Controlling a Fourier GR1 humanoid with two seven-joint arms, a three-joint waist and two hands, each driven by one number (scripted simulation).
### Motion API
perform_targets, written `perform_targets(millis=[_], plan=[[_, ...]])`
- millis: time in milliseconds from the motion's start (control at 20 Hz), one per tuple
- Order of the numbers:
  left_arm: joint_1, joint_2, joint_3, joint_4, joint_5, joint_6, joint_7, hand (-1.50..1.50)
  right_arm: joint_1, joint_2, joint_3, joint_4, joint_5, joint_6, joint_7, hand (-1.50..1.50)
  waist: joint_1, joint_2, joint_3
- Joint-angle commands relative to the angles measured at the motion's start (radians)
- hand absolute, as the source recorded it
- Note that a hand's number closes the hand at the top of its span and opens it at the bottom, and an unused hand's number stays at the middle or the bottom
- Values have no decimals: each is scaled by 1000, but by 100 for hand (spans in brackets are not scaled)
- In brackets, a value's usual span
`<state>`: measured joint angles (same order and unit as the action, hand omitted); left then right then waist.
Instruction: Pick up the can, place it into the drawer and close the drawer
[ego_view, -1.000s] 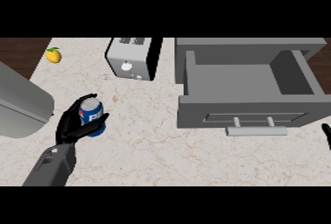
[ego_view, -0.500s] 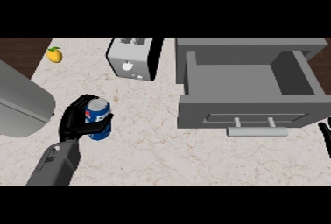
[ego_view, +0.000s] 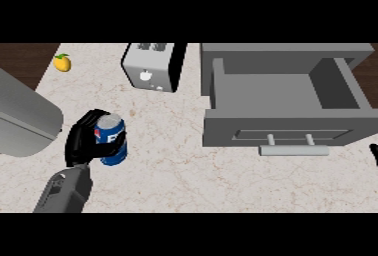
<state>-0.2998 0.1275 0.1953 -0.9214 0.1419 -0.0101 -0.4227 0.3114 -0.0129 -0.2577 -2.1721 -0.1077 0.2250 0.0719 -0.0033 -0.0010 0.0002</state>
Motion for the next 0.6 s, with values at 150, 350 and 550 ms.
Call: perform_targets(millis=[150, 350, 550], plan=[[28, -60, -114, -300, -24, 63, 213, 150, 18, -15, -47, -26, -59, 20, 9, -150, 4, -3, 1], [-25, -44, -143, -325, -61, 69, 232, 150, 18, 11, -10, -11, -14, 10, -24, -150, 0, -1, 0], [-60, -62, -202, -487, -94, 120, 392, 150, 43, 7, -9, -18, 12, 11, -47, -150, 0, -2, 0]])
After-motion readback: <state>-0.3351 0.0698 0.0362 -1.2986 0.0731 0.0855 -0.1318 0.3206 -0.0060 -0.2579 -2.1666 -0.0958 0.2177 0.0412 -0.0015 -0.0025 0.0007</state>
